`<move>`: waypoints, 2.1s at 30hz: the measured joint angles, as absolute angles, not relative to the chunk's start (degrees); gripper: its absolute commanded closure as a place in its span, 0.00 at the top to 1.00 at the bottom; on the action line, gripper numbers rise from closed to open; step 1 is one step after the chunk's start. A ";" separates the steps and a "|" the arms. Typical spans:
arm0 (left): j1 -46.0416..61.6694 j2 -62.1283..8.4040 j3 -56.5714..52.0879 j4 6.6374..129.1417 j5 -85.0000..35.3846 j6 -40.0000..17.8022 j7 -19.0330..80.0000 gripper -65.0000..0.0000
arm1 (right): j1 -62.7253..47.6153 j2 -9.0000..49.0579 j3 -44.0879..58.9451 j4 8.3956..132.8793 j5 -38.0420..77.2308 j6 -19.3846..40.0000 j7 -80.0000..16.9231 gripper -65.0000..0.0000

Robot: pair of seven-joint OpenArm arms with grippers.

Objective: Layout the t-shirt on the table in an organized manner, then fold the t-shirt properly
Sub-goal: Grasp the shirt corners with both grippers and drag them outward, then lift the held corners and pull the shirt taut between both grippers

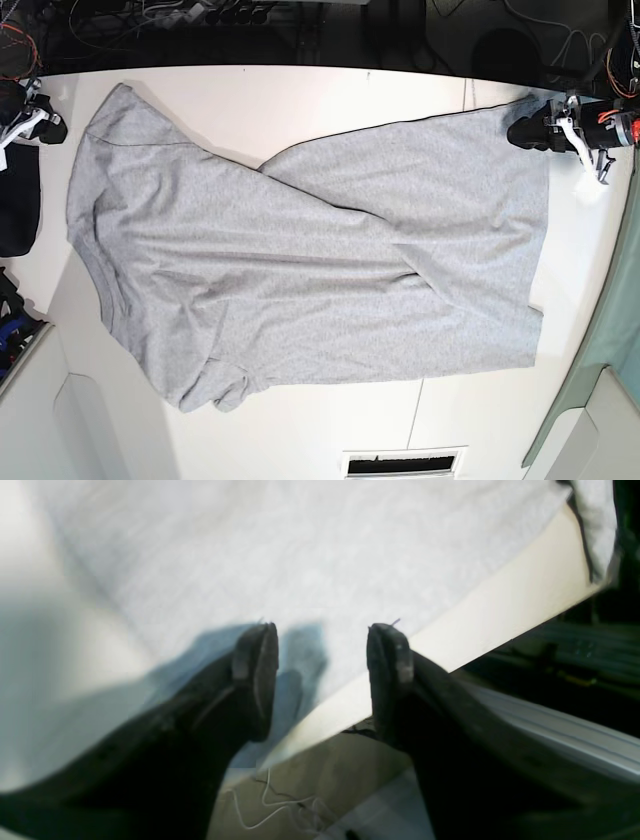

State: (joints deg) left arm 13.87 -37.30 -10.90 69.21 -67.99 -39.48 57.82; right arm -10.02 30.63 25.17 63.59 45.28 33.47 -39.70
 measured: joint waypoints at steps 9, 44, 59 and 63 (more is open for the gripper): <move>16.40 -36.03 -19.62 69.21 -68.42 -39.46 57.63 0.49 | -13.21 30.61 25.39 65.06 48.49 34.11 -41.21 0.35; 18.20 -29.54 -20.12 69.38 -58.39 -40.40 53.41 0.49 | -14.28 23.38 16.73 70.46 48.47 34.74 -41.06 0.35; 19.03 -30.79 -19.99 69.38 -58.54 -40.56 53.78 0.49 | -15.88 30.35 16.43 70.50 48.71 35.18 -43.97 0.35; 19.03 -30.79 -20.01 69.38 -58.57 -40.56 53.78 0.49 | -16.51 30.63 16.43 70.50 48.93 35.16 -43.97 0.35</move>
State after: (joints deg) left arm 19.03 -30.79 -20.01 69.38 -58.57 -40.56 53.78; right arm -16.51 30.63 16.43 70.50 48.93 35.16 -43.97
